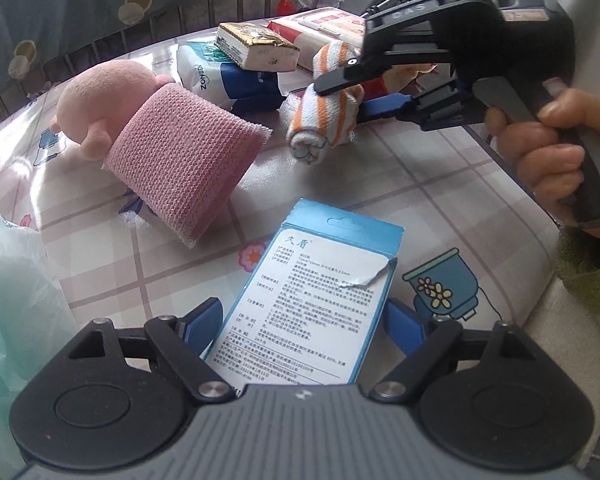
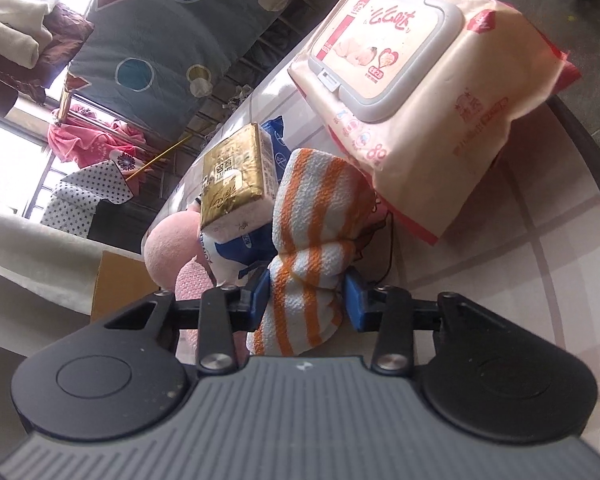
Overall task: Organize soft objects
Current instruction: 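Grasp the medicine box with the left gripper while the right grasps the striped sock, then carry the medicine box and striped sock with both grippers over the cardboard box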
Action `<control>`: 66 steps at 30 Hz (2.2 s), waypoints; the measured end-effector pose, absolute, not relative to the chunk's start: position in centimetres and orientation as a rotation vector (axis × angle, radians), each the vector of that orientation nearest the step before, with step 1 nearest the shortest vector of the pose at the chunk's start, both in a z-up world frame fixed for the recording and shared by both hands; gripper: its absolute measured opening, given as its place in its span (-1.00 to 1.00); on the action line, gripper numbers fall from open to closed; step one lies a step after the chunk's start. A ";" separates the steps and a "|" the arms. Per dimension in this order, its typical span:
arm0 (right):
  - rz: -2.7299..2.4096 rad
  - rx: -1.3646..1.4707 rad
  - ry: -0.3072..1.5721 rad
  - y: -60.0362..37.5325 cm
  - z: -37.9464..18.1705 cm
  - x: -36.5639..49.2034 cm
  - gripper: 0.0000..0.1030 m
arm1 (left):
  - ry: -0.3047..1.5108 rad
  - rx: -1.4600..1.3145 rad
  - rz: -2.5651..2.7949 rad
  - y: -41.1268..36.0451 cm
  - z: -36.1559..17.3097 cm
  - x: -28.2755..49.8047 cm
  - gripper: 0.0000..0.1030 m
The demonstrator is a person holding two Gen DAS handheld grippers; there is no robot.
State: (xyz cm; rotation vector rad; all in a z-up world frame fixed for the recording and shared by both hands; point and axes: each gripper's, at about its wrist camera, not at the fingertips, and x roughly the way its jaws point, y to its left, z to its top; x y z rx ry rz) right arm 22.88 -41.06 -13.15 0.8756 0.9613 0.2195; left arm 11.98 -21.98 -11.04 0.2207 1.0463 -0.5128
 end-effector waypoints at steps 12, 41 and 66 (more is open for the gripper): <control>0.279 0.935 0.960 -45.5 -10.6 11.4 -0.27 | 1.098 0.162 -0.554 -21.2 -11.4 12.5 0.72; 0.433 0.897 1.168 -39.2 -12.6 7.3 -0.28 | 1.096 0.076 -0.561 -21.0 -10.8 10.1 0.41; 0.696 0.832 0.963 -31.7 0.4 10.3 -0.29 | 0.725 -0.090 -0.349 -9.3 3.0 5.8 0.41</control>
